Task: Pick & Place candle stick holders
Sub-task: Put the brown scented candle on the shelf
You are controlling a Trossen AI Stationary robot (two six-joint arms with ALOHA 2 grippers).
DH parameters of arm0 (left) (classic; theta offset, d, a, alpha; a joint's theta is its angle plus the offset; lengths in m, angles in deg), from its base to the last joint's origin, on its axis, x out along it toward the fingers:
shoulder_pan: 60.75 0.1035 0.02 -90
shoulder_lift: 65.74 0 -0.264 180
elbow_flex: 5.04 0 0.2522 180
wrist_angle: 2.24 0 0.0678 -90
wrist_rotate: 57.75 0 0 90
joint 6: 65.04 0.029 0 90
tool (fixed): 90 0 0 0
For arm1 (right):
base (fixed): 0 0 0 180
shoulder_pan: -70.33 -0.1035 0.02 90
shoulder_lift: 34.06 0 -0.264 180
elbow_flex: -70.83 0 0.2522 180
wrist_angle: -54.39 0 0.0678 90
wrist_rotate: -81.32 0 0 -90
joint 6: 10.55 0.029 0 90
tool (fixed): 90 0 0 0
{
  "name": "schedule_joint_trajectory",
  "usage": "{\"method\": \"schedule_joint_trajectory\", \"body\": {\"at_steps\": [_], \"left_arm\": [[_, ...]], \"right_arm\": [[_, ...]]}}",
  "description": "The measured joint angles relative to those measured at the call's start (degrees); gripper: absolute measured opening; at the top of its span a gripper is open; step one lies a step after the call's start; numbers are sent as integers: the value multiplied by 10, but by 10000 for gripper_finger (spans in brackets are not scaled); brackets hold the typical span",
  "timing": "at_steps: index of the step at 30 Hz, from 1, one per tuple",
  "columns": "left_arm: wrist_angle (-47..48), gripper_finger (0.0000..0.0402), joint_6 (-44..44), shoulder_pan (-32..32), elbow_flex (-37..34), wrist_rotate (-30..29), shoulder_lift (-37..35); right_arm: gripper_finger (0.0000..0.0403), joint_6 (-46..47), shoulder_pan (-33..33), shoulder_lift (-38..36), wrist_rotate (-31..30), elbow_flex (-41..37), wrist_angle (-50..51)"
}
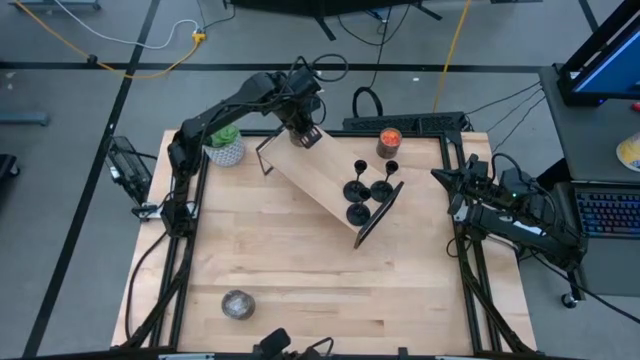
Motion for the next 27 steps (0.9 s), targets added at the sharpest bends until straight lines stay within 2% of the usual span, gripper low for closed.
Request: {"method": "schedule_joint_trajectory", "body": {"at_steps": [3, 7, 12, 15, 18, 23, 27], "left_arm": [[12, 108, -19, 0, 0, 14, -12], [44, 113, -50, -7, 0, 67, -63], [103, 113, -120, -54, 0, 103, -144], [147, 113, -182, -111, 0, 107, -194], [152, 113, -263, -191, -4, 92, -219], [153, 113, -383, -328, -7, 65, -227], [152, 113, -427, -423, -16, 3, -215]], "right_arm": [[0, 0, 0, 0, 0, 0, 0], [0, 0, 0, 0, 0, 0, 0], [0, 0, 0, 0, 0, 0, 0], [0, -1, 0, 0, 0, 0, 0], [0, -2, 0, 0, 0, 0, 0], [0, 0, 0, 0, 0, 0, 0], [0, -2, 0, 0, 0, 0, 0]]}}
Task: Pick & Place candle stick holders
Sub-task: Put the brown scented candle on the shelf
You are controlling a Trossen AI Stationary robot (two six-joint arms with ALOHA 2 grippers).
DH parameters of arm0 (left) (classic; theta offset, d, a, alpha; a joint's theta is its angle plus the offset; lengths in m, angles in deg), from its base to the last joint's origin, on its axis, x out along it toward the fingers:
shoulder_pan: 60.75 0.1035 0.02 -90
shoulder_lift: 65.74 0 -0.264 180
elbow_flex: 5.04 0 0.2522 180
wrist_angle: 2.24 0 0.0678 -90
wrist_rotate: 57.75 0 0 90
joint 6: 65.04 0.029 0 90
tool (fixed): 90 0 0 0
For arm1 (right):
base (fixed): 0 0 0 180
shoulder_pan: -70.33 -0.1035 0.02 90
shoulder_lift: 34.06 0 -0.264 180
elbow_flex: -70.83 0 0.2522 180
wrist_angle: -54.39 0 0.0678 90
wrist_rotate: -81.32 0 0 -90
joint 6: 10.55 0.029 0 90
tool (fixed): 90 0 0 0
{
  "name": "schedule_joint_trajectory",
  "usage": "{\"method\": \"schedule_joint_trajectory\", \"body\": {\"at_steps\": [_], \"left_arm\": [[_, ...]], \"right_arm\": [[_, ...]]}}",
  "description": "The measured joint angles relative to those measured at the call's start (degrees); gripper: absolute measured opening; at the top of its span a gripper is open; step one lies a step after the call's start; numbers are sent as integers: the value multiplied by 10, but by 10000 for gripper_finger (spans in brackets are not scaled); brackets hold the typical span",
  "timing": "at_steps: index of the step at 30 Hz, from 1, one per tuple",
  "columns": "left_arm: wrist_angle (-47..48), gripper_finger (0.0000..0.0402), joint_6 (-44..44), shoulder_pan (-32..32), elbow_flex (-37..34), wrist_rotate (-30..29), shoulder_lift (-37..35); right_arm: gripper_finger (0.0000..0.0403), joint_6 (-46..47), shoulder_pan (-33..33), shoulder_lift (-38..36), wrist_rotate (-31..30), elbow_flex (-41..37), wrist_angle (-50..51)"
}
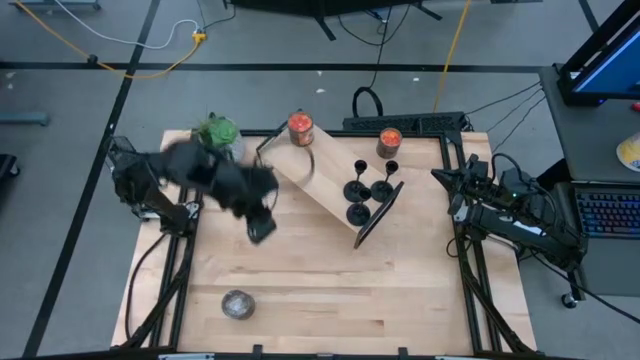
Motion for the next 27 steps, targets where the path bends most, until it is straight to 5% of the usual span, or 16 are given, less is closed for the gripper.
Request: {"method": "schedule_joint_trajectory", "body": {"at_steps": [5, 14, 27], "left_arm": [[1, 113, -81, -86, -95, -58, 0], [-27, 113, -272, -172, -304, -36, 1], [-150, 113, -418, -258, -432, 9, 1]], "right_arm": [[0, 0, 0, 0, 0, 0, 0], [0, 0, 0, 0, 0, 0, 0], [0, 0, 0, 0, 0, 0, 0]]}}
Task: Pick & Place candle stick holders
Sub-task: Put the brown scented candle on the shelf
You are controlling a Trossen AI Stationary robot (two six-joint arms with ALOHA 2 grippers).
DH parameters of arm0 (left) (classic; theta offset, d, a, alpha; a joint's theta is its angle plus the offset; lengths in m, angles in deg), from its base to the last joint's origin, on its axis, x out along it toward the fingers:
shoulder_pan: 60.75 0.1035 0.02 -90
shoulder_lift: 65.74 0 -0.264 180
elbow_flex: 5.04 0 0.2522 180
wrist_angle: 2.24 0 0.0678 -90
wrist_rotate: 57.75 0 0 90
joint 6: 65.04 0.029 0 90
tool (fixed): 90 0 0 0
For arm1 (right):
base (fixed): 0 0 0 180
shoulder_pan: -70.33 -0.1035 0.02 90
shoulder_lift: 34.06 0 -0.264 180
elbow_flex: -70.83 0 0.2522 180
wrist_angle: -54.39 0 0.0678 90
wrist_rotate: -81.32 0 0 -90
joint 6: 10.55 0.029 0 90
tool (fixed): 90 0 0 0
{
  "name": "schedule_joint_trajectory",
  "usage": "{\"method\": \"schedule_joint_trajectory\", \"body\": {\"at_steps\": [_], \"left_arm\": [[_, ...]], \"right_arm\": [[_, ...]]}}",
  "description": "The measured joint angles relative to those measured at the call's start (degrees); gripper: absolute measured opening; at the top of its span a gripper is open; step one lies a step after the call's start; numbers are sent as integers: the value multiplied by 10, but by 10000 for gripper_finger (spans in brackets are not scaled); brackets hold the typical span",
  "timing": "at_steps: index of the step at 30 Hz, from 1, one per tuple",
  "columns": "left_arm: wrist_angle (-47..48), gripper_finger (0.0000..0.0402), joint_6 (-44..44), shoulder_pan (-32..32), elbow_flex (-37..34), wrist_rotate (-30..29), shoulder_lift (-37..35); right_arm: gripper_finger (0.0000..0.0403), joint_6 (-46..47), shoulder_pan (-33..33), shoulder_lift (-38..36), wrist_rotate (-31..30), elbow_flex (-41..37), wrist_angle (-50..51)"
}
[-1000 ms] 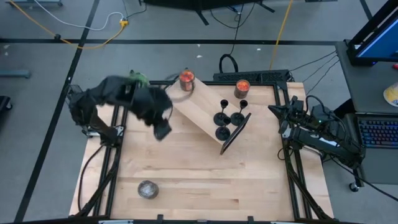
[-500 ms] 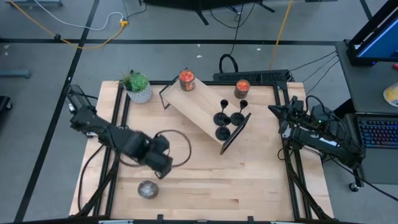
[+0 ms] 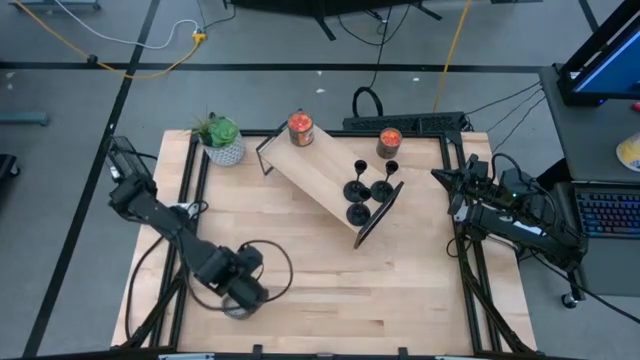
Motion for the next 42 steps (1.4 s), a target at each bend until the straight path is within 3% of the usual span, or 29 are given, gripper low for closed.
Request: {"method": "schedule_joint_trajectory", "body": {"at_steps": [10, 34, 37, 42], "left_arm": [[-35, 113, -39, -35, -76, 44, 0], [-138, 111, 85, -36, -162, 56, -3], [-146, 92, 95, -36, -162, 56, -2], [-147, 21, 102, -36, -164, 58, -8]], "right_arm": [[0, 0, 0, 0, 0, 0, 0], [0, 2, 0, 0, 0, 0, 0], [0, 6, 0, 0, 0, 0, 0], [0, 6, 0, 0, 0, 0, 0]]}}
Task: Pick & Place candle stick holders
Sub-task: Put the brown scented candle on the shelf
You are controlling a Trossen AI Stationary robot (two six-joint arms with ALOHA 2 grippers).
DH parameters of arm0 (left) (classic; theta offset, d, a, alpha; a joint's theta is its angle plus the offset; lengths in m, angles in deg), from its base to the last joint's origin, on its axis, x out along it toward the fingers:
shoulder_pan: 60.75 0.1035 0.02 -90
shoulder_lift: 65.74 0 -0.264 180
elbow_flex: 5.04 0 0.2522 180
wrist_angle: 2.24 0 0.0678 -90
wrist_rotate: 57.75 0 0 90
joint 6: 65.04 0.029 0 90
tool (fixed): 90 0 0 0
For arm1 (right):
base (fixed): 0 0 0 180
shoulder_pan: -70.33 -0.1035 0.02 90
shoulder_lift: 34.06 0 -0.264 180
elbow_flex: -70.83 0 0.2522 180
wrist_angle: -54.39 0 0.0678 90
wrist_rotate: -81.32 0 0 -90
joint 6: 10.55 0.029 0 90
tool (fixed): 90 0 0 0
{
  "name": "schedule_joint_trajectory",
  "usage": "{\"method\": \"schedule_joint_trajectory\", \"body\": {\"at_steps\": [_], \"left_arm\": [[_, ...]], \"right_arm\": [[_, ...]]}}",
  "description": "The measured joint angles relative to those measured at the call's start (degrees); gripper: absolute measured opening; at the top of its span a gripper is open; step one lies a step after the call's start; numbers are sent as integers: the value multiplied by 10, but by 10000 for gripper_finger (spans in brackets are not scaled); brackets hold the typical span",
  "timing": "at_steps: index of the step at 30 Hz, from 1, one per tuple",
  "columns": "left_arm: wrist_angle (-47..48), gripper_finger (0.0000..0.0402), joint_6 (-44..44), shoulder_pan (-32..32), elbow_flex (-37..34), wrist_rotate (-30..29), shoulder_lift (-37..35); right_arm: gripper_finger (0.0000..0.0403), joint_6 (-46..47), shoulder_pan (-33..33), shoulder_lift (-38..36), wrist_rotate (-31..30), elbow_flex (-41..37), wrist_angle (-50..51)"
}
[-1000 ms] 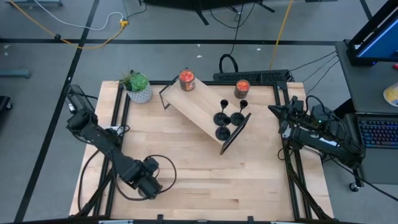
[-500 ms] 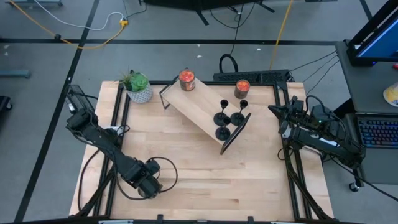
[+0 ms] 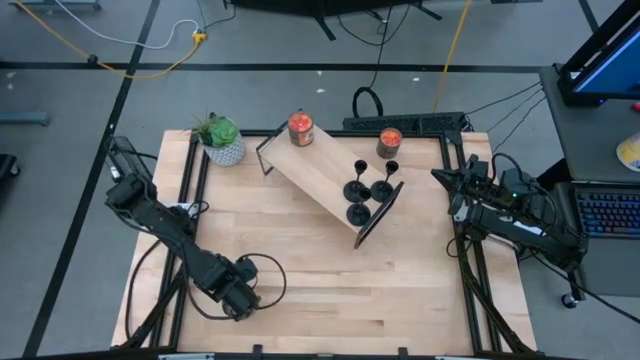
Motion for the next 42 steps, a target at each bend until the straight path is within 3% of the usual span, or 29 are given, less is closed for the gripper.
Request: {"method": "schedule_joint_trajectory", "body": {"at_steps": [15, 21, 34, 42], "left_arm": [[1, 4, -6, 1, -1, -2, -8], [-5, 3, -14, 20, 4, 0, -46], [-1, 1, -12, 150, 15, -6, -191], [45, 1, 90, 264, 120, -37, -189]], "right_arm": [[0, 0, 0, 0, 0, 0, 0], [0, 0, 0, 0, -1, 0, 0], [0, 0, 0, 0, -2, 0, 0], [0, -2, 0, 0, -2, 0, 0]]}}
